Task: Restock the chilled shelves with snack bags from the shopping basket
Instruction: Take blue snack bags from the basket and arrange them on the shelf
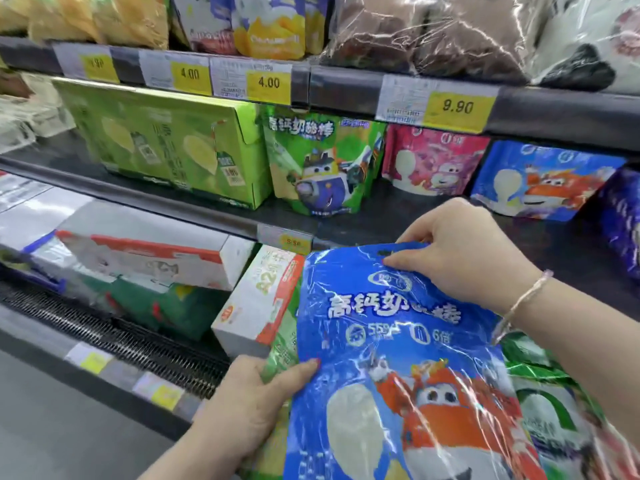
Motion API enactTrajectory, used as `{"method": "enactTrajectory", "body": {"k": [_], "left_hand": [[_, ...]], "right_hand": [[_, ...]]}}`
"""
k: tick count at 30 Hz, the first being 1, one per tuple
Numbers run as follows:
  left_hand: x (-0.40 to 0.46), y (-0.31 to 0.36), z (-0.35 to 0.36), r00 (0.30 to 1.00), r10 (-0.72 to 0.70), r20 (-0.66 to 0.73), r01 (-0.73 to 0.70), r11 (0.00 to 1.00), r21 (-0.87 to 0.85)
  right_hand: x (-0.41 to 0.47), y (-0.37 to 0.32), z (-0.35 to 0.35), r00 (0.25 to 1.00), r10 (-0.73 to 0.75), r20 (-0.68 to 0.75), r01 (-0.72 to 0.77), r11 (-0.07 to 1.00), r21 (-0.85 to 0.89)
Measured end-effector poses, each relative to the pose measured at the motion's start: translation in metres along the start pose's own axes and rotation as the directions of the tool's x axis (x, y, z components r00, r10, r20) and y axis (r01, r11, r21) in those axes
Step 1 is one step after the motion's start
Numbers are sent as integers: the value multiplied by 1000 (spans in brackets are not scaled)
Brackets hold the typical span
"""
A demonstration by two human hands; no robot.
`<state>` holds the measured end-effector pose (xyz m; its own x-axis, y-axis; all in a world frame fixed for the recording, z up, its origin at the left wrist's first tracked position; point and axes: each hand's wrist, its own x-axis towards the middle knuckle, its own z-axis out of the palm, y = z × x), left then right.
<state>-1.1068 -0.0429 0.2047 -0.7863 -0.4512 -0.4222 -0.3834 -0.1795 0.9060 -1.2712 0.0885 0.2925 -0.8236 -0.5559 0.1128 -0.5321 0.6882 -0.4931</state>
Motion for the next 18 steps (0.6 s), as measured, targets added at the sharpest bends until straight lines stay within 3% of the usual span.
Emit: {"method": "enactTrajectory", "body": {"k": [6, 8, 9, 10, 12, 13, 15, 18], "left_hand": [[-6, -5, 2, 995, 26, 97, -25, 1000, -15], [-9, -5, 2, 986, 33, 162, -29, 999, -24], [-9, -10, 1, 984, 54, 169, -51, 998, -21], [-9, -12, 0, 989, 63, 136, -58, 997, -45], [-6, -17, -3, 996, 85, 39, -81, 992, -97], [-3, -18, -4, 995, 97, -18, -98, 990, -105], [5, -15, -6, 983, 143, -111, -152, 986, -73], [15, 5, 5, 952, 278, -129, -280, 960, 4]], "right_hand": [[-2, 3, 23, 992, 127, 11, -128, 990, 59], [-2, 11, 25, 973, 225, 56, -232, 945, 230], [-4, 16, 25, 952, 281, 120, -306, 878, 369], [-7, 23, 25, 921, 311, 236, -390, 743, 544], [-16, 38, 24, 804, 225, 550, -594, 287, 751], [-22, 45, 24, 754, 132, 643, -657, 148, 739], [-34, 58, 25, 716, -61, 695, -686, 125, 717], [-50, 66, 23, 674, -244, 698, -659, 228, 716]]}}
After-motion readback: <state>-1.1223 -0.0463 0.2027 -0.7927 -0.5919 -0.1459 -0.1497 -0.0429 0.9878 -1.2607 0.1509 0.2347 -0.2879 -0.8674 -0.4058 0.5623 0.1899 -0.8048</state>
